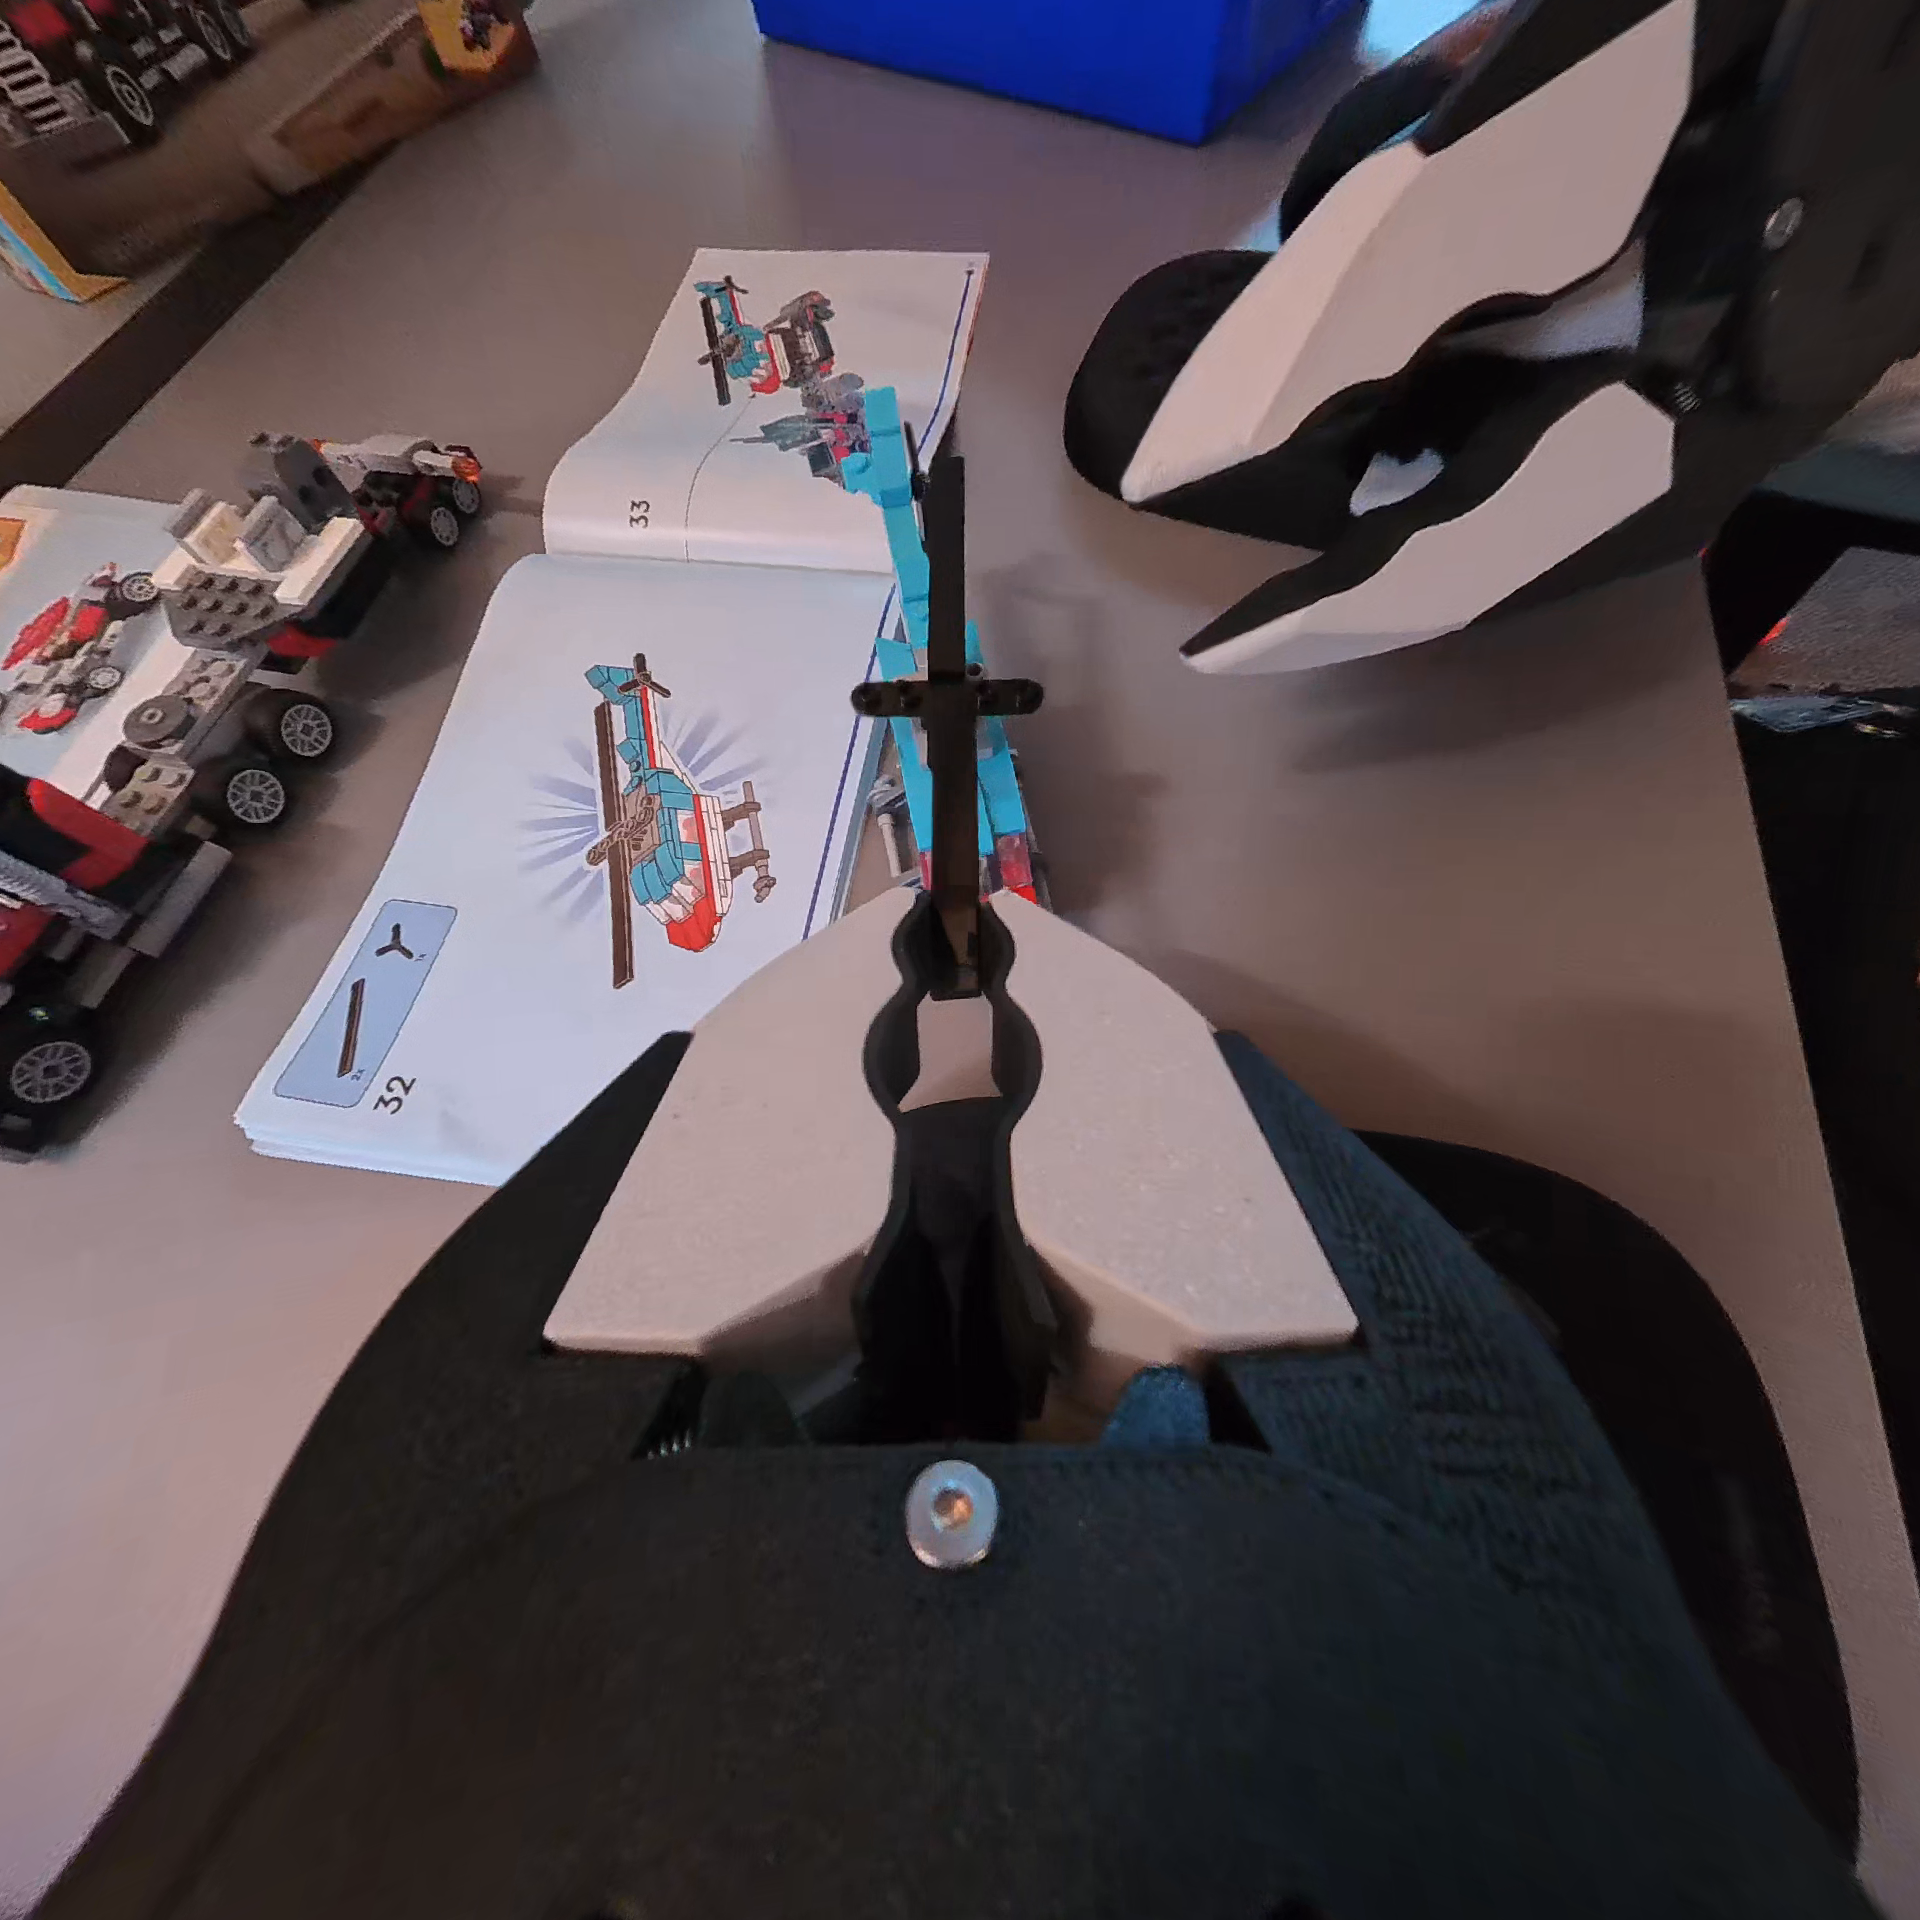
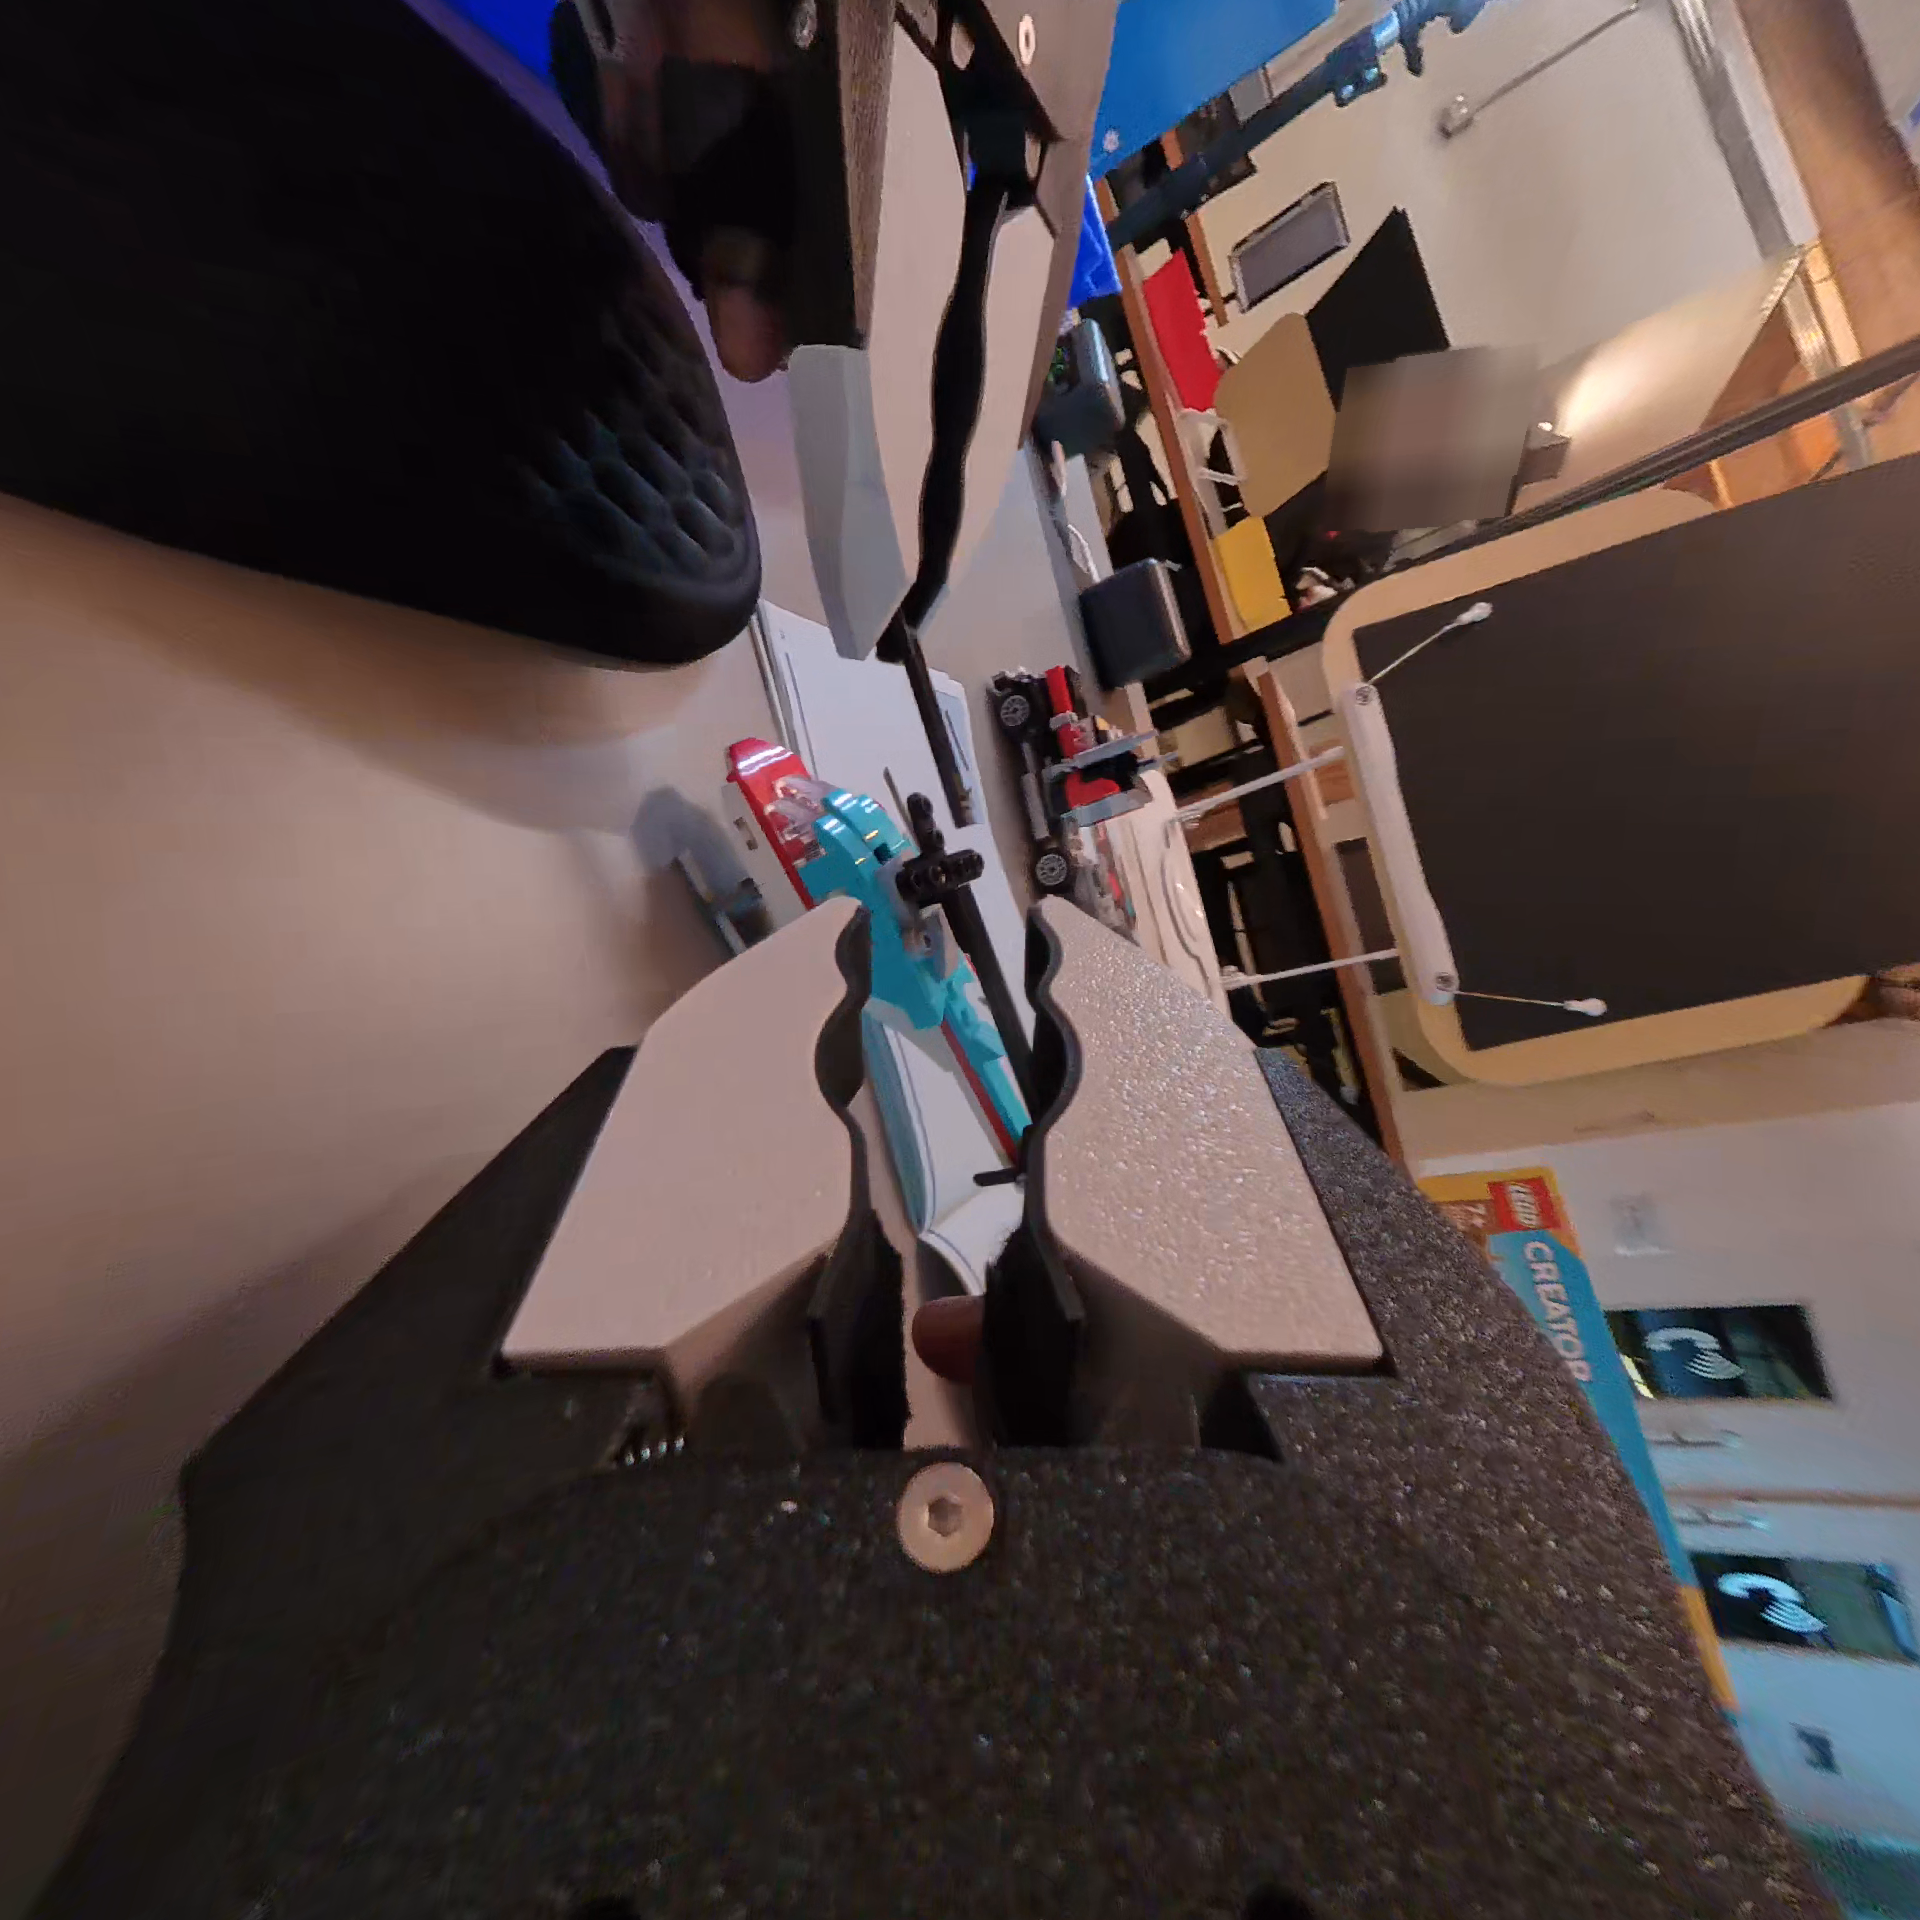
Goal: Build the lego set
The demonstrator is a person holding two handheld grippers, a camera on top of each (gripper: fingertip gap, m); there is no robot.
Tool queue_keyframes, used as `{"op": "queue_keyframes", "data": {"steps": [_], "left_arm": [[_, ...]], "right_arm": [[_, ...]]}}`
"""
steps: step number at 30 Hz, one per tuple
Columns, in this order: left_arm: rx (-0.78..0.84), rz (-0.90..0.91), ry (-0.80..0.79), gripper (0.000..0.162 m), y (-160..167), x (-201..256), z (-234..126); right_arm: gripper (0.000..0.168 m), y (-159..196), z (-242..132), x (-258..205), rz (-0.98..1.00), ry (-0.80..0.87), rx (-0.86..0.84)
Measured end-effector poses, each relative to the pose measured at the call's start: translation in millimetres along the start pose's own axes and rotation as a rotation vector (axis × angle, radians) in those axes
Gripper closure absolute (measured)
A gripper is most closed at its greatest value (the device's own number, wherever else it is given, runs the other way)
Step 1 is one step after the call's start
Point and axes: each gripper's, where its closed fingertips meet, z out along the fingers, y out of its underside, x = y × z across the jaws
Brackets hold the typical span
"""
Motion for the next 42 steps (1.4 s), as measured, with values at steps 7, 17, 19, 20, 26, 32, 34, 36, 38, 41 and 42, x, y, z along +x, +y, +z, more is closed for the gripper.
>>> {"op": "queue_keyframes", "data": {"steps": [7,17,19,20,26,32,34,36,38,41,42], "left_arm": [[0.028,0.011,0.025,0.153,3.7,-1.3,1.7],[0.025,0.004,0.037,0.154,1.5,0.6,5.0],[0.026,-0.001,0.039,0.154,0.8,0.8,4.9],[0.027,-0.001,0.041,0.154,0.4,1.3,4.7],[-0.003,-0.026,0.042,0.154,-2.8,7.3,11.9],[-0.008,-0.051,0.018,0.154,-13.3,17.2,15.5],[-0.021,-0.045,0.001,0.154,-15.1,17.8,16.7],[-0.024,-0.041,0.000,0.154,-18.5,22.5,18.5],[-0.028,-0.041,-0.003,0.154,-20.2,24.7,19.8],[-0.026,-0.043,-0.009,0.154,-22.9,26.3,19.9],[-0.026,-0.043,-0.012,0.154,-23.3,26.0,20.0]], "right_arm": [[0.137,-5.0,12.0,-7.1,-0.101,0.088,-0.070],[0.140,-2.2,24.2,-0.4,-0.173,0.143,-0.141],[0.140,-2.4,27.2,0.6,-0.189,0.143,-0.148],[0.141,-2.7,28.7,0.4,-0.192,0.138,-0.151],[0.142,-2.2,37.1,-0.1,-0.217,0.122,-0.188],[0.145,0.3,39.7,-0.7,-0.219,0.117,-0.217],[0.146,0.7,41.1,-1.4,-0.220,0.113,-0.223],[0.146,0.8,42.5,-1.4,-0.222,0.110,-0.229],[0.147,0.3,44.1,-2.5,-0.220,0.100,-0.230],[0.146,2.1,46.0,-4.1,-0.219,0.086,-0.242],[0.147,2.4,46.5,-4.0,-0.220,0.086,-0.244]]}}
